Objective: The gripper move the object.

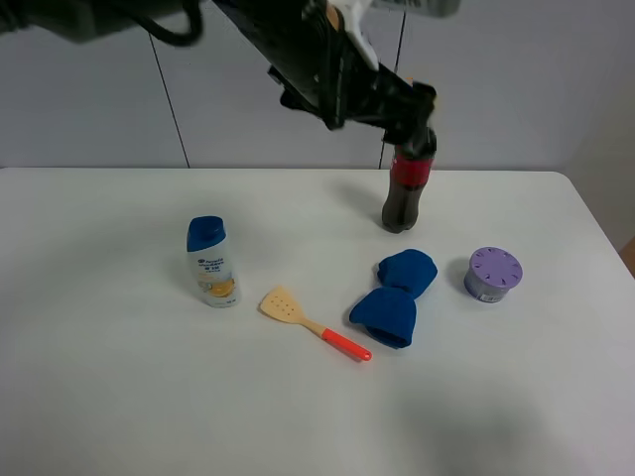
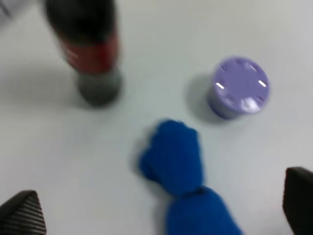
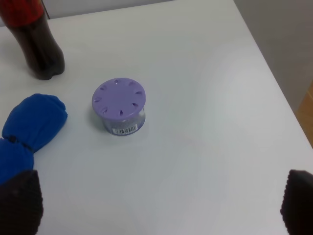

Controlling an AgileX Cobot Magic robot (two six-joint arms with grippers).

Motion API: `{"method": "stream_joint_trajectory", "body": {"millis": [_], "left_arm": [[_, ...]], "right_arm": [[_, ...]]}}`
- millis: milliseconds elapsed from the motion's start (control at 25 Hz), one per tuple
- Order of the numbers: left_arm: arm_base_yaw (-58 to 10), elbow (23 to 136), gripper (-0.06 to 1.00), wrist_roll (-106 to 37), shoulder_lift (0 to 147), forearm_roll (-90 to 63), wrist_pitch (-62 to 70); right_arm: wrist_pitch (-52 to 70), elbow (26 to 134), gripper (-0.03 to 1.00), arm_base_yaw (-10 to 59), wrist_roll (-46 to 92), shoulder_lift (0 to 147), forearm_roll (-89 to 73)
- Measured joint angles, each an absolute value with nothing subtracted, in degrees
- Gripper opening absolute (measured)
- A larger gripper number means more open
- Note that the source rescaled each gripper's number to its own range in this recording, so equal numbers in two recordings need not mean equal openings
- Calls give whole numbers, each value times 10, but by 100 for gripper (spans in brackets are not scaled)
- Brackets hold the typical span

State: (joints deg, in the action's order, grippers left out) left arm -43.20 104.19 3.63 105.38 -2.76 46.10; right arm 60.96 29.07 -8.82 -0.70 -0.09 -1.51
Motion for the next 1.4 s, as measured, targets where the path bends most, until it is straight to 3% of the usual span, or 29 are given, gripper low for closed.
{"method": "stream_joint_trajectory", "body": {"millis": [320,360,480,600,920,1120,1400], "left_arm": [[-223,1042,99,-39,1005,14,425],[-223,1042,99,-39,1005,14,425],[-129,1042,99,-84,992,14,495],[-91,1041,99,-106,982,14,541],[60,832,99,-111,797,-29,497],[102,679,99,-122,624,-31,491],[108,523,100,-118,384,-34,469]], "right_arm": [[610,291,100,-88,-7,-1,-15],[610,291,100,-88,-7,-1,-15],[610,291,100,-88,-7,-1,-15],[610,291,100,-88,-7,-1,-15],[610,291,100,-88,-7,-1,-15],[610,291,100,-88,-7,-1,-15],[610,291,100,-88,-7,-1,-15]]}}
